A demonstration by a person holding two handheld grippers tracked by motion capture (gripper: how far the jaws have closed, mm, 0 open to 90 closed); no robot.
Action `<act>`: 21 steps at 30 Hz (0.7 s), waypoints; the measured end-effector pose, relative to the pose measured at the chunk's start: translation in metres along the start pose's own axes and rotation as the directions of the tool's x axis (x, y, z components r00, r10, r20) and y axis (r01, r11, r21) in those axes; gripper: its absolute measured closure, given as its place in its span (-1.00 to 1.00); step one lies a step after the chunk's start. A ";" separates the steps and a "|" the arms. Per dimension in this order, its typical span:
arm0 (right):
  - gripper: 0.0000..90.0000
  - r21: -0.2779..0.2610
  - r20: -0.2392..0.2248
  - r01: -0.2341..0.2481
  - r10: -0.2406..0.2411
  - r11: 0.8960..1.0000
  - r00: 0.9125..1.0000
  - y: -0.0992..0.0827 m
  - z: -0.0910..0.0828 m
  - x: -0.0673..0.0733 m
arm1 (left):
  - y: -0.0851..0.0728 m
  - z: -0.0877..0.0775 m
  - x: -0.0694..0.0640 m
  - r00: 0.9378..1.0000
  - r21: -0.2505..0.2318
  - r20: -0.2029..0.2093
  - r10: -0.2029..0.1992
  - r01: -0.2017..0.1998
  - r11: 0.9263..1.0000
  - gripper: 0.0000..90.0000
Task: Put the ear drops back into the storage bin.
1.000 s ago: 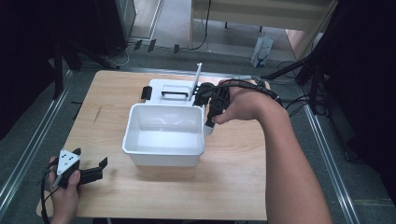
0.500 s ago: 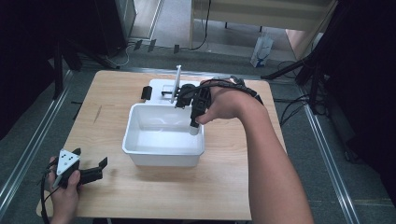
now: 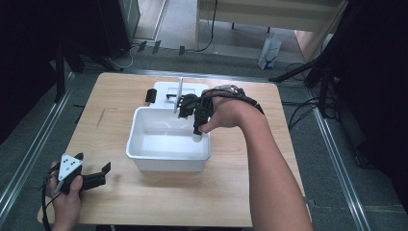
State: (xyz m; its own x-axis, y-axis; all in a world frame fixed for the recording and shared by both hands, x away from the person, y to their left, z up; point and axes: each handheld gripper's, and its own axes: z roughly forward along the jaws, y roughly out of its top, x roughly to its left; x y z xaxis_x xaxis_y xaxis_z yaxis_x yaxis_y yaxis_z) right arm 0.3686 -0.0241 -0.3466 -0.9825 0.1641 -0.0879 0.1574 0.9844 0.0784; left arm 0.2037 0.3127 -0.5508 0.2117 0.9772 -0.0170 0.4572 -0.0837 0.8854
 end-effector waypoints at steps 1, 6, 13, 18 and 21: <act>0.61 -0.003 0.001 0.006 -0.006 1.000 1.000 0.000 0.002 0.000 | 0.000 0.000 0.000 1.000 -0.001 0.000 0.001 -0.001 1.000 -1.00; 0.61 0.002 0.006 0.015 -0.015 1.000 1.000 -0.003 0.015 0.000 | 0.000 0.000 0.000 1.000 -0.001 0.002 0.002 -0.002 1.000 -1.00; 0.61 0.008 0.007 0.017 -0.018 1.000 1.000 -0.008 0.028 -0.002 | 0.000 0.000 0.000 1.000 -0.003 0.002 -0.002 0.002 1.000 -1.00; 0.61 0.015 0.010 0.025 -0.025 1.000 1.000 -0.010 0.035 -0.003 | 0.000 0.000 0.000 1.000 -0.004 0.002 -0.001 0.001 1.000 -1.00; 0.61 0.022 0.009 0.011 -0.011 1.000 1.000 -0.012 0.039 -0.003 | 0.000 0.000 0.001 1.000 -0.004 0.004 -0.002 0.002 1.000 -1.00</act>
State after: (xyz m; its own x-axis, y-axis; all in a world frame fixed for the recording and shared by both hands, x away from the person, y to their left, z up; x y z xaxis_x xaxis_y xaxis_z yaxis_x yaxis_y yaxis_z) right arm 0.3735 -0.0341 -0.3857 -0.9833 0.1537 -0.0977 0.1488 0.9873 0.0554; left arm 0.2038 0.3133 -0.5509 0.2144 0.9765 -0.0208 0.4542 -0.0809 0.8872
